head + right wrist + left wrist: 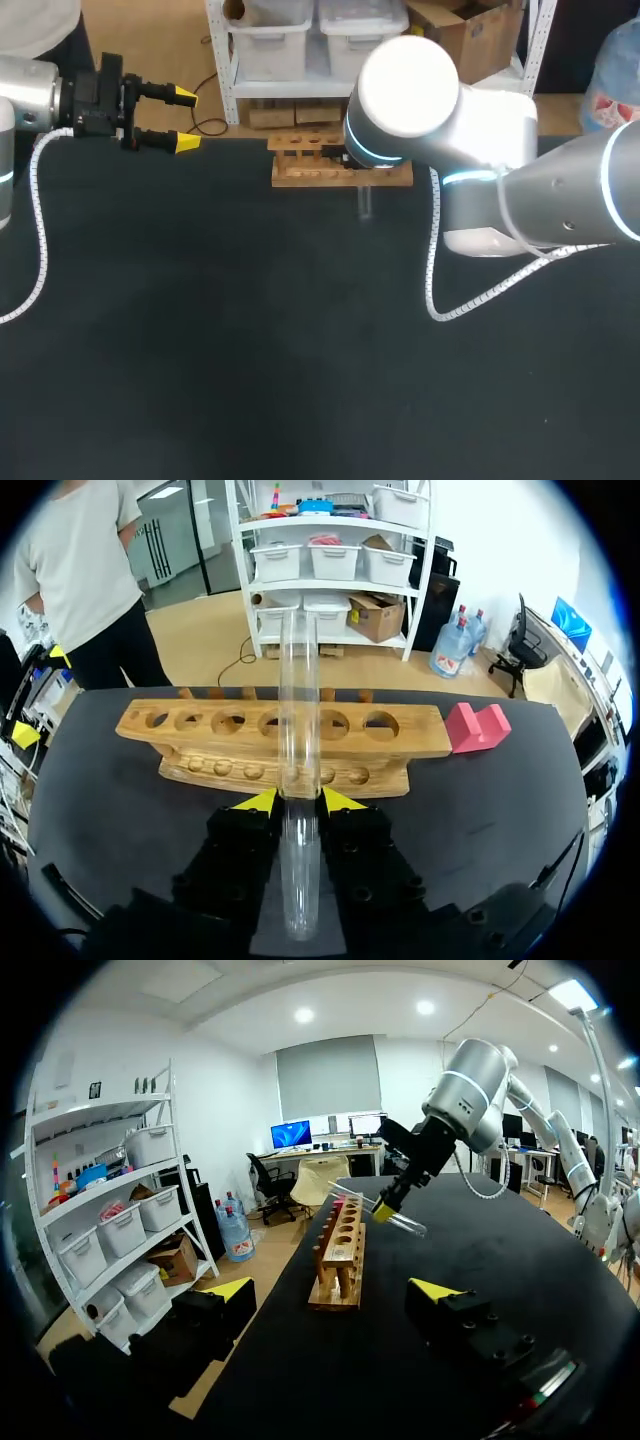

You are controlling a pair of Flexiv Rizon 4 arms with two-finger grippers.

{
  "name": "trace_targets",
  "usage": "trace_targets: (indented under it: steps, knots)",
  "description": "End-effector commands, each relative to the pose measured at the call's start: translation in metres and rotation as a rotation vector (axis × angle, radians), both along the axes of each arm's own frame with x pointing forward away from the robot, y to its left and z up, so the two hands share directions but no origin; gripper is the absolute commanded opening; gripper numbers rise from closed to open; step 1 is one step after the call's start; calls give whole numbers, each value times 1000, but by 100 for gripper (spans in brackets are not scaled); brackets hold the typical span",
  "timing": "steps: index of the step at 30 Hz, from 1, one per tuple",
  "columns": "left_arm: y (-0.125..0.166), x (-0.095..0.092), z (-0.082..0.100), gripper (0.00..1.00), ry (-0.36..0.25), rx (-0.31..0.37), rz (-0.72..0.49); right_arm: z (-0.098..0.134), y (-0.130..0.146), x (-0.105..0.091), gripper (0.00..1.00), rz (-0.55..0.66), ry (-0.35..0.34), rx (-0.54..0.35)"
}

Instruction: Grasp the test tube, adjust it, and insert it.

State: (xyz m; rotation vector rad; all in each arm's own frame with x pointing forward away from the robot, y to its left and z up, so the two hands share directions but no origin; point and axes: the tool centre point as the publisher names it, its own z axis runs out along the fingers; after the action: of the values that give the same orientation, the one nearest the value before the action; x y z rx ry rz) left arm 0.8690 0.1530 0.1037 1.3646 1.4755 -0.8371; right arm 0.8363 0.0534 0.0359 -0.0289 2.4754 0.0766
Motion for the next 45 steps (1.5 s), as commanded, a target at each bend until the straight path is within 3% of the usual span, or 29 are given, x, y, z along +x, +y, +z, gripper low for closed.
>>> trace_targets:
  steps: [1,11,17,22,28,36,45]
  knots:
    - [0,1,-1,100,-1,-1,-2,-3,0,2,0,1,12,-3]
    - [0,1,-1,100,-1,-1,-2,-3,-6,0,0,-6,20,-7]
    - [0,1,-1,100,-1,-1,-2,9,-10,-12,0,-14,18,20]
    - [0,1,-1,100,-1,-1,-2,30,-13,-29,0,-15,-6,75]
    - [0,1,-1,100,-1,-1,-2,67,-25,-45,0,-9,-101,150]
    - [0,1,-1,100,-1,-1,-2,109,-53,-58,0,-22,-203,105]
    - [0,1,-1,100,-1,-1,-2,132,-79,-75,0,-19,-201,88]
